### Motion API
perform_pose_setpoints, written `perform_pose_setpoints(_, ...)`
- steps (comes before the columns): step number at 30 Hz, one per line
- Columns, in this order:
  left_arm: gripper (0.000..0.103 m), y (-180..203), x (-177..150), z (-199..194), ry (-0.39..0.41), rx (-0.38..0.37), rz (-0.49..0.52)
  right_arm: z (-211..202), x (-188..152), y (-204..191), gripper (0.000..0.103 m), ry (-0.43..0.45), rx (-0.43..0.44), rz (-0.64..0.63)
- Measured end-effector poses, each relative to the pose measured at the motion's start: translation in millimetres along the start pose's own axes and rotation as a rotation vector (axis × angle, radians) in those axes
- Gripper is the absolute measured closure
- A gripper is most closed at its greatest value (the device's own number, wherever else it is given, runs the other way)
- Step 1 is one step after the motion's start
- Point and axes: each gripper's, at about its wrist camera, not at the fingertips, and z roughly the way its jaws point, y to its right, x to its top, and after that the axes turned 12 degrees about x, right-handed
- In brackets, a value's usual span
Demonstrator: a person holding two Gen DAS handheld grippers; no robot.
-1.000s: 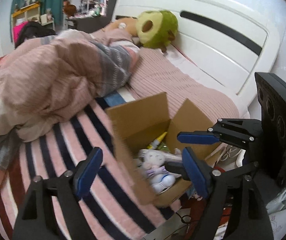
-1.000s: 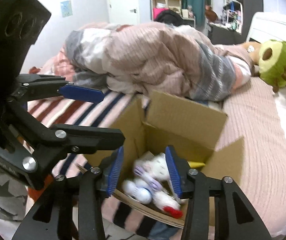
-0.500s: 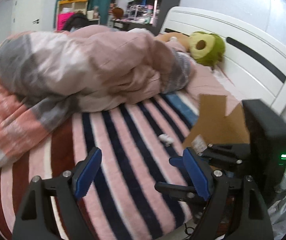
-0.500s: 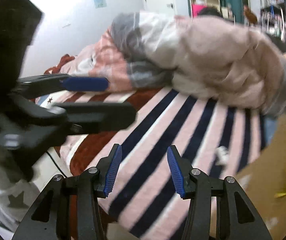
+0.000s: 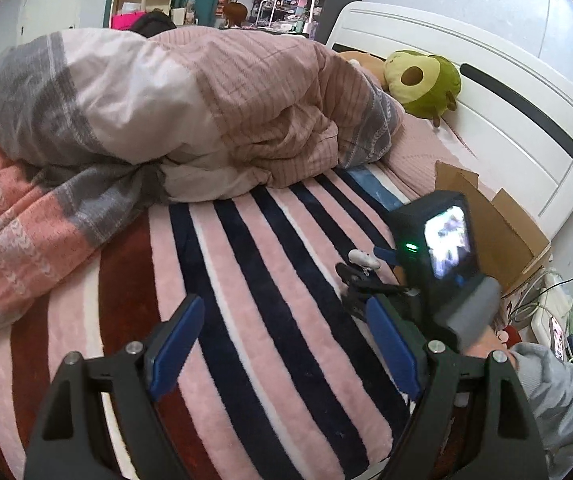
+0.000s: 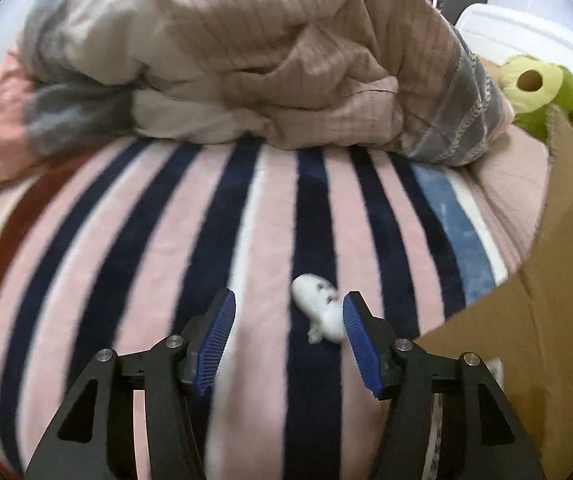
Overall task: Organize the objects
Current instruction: 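Move the right gripper back to the small white plush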
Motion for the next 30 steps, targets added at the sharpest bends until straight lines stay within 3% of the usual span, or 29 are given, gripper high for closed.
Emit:
perform_pose_setpoints(3, 0.022, 0.6, -1.9, -0.5, -0.006, -0.005, 0.005, 17.5, 1.0, 3.8, 0.051, -0.067, -0.022, 0.031)
perform_pose_setpoints(5, 0.022, 1.8, -4.1, -3.2, -0.006, -0.010, 0.008, 20.5, 1.0, 5.4, 0.056, -0.066, -0.040, 0.042)
perform_pose_setpoints(6, 0.022, 2.0, -5.2, -4.4, -0.007, -0.011, 0.009, 19.5, -1.0, 6.7, 0.061, -0.064, -0.042, 0.053)
perform_pose_setpoints(7, 0.022, 1.7, -6.7, -5.8, -0.008, -0.012, 0.008, 17.3, -2.3, 9.0, 0.078, -0.058, -0.034, 0.069)
perform_pose_setpoints(8, 0.022, 0.7, -7.5, -6.6, -0.010, -0.012, 0.007, 14.2, -3.3, 10.5, 0.085, -0.052, -0.015, 0.076)
perform_pose_setpoints(16, 0.022, -5.2, -20.2, -5.1, -0.049, 0.011, -0.004, -23.8, -22.3, -17.8, 0.085, -0.047, 0.366, -0.046)
perform_pose_setpoints(21, 0.022, -5.2, -28.7, 0.0, -0.077, 0.014, -0.010, -34.6, -34.5, -35.9, 0.080, -0.098, 0.548, -0.119)
perform_pose_setpoints(23, 0.022, -4.5, -31.9, 2.0, -0.088, 0.014, -0.012, -35.2, -40.1, -38.8, 0.057, -0.101, 0.543, -0.142)
perform_pose_setpoints(25, 0.022, -4.5, -33.8, 2.8, -0.094, 0.013, -0.014, -36.2, -45.7, -38.7, 0.050, -0.090, 0.535, -0.148)
perform_pose_setpoints(30, 0.022, -4.6, -38.0, 4.6, -0.106, 0.018, -0.025, -32.4, -52.2, -30.9, 0.050, -0.092, 0.589, -0.152)
